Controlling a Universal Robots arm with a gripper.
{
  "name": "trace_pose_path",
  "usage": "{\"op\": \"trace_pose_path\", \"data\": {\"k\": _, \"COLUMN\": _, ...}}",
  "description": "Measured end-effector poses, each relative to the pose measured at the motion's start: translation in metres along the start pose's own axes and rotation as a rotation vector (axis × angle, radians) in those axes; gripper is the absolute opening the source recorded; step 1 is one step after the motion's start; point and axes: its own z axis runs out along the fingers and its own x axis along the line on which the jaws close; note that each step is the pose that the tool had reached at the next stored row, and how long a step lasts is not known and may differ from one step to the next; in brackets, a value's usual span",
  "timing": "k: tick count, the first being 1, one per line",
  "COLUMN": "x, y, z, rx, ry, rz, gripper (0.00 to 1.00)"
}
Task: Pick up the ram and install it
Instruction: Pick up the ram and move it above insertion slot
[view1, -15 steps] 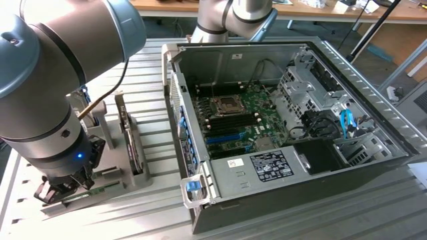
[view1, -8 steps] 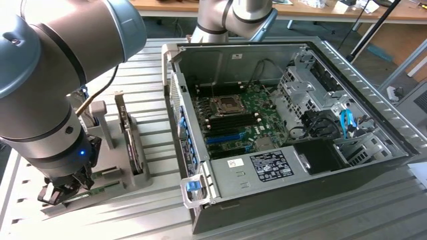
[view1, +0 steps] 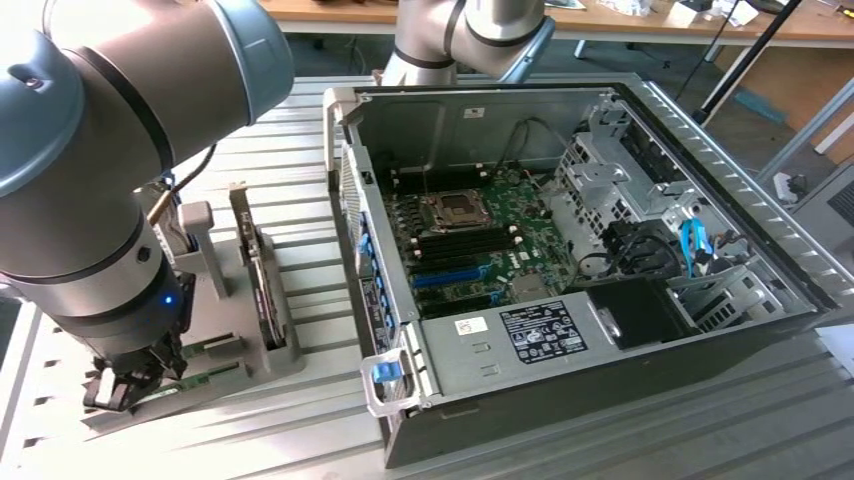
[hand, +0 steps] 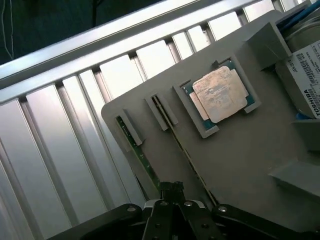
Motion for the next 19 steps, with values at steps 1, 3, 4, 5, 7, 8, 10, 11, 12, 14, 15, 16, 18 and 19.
{"op": "trace_pose_path", "data": {"k": 1, "x": 0.0, "y": 0.0, "z": 0.0, "rx": -0.0004, "ry": 0.0007, "rz": -0.019, "gripper": 0.11}}
{"op": "trace_pose_path", "data": {"k": 3, "x": 0.0, "y": 0.0, "z": 0.0001, "rx": -0.0011, "ry": 0.0023, "rz": -0.058, "gripper": 0.11}}
{"op": "trace_pose_path", "data": {"k": 4, "x": 0.0, "y": 0.0, "z": 0.0001, "rx": -0.0014, "ry": 0.0031, "rz": -0.077, "gripper": 0.11}}
{"op": "trace_pose_path", "data": {"k": 5, "x": 0.0, "y": 0.0, "z": 0.0001, "rx": -0.0018, "ry": 0.0039, "rz": -0.096, "gripper": 0.11}}
{"op": "trace_pose_path", "data": {"k": 7, "x": 0.0, "y": -0.0001, "z": 0.0001, "rx": -0.0029, "ry": 0.0065, "rz": -0.157, "gripper": 0.11}}
{"op": "trace_pose_path", "data": {"k": 8, "x": 0.0, "y": 0.0, "z": 0.0001, "rx": -0.0033, "ry": 0.0072, "rz": -0.176, "gripper": 0.11}}
{"op": "trace_pose_path", "data": {"k": 10, "x": 0.0, "y": 0.0, "z": 0.0002, "rx": -0.0042, "ry": 0.0094, "rz": -0.229, "gripper": 0.11}}
{"op": "trace_pose_path", "data": {"k": 11, "x": 0.0, "y": 0.0, "z": 0.0002, "rx": -0.0047, "ry": 0.0105, "rz": -0.255, "gripper": 0.11}}
{"op": "trace_pose_path", "data": {"k": 12, "x": 0.0, "y": -0.0001, "z": 0.0002, "rx": -0.0051, "ry": 0.0112, "rz": -0.274, "gripper": 0.11}}
{"op": "trace_pose_path", "data": {"k": 14, "x": 0.0, "y": 0.0, "z": 0.0003, "rx": -0.0059, "ry": 0.0131, "rz": -0.318, "gripper": 0.11}}
{"op": "trace_pose_path", "data": {"k": 15, "x": 0.0, "y": 0.0, "z": 0.0003, "rx": -0.0062, "ry": 0.0139, "rz": -0.337, "gripper": 0.11}}
{"op": "trace_pose_path", "data": {"k": 16, "x": 0.0, "y": 0.0, "z": 0.0003, "rx": -0.0065, "ry": 0.0146, "rz": -0.354, "gripper": 0.11}}
{"op": "trace_pose_path", "data": {"k": 18, "x": 0.0, "y": -0.0001, "z": 0.0003, "rx": -0.0072, "ry": 0.0163, "rz": -0.391, "gripper": 0.11}}
{"op": "trace_pose_path", "data": {"k": 19, "x": 0.0, "y": 0.0, "z": 0.0003, "rx": -0.0075, "ry": 0.0171, "rz": -0.41, "gripper": 0.11}}
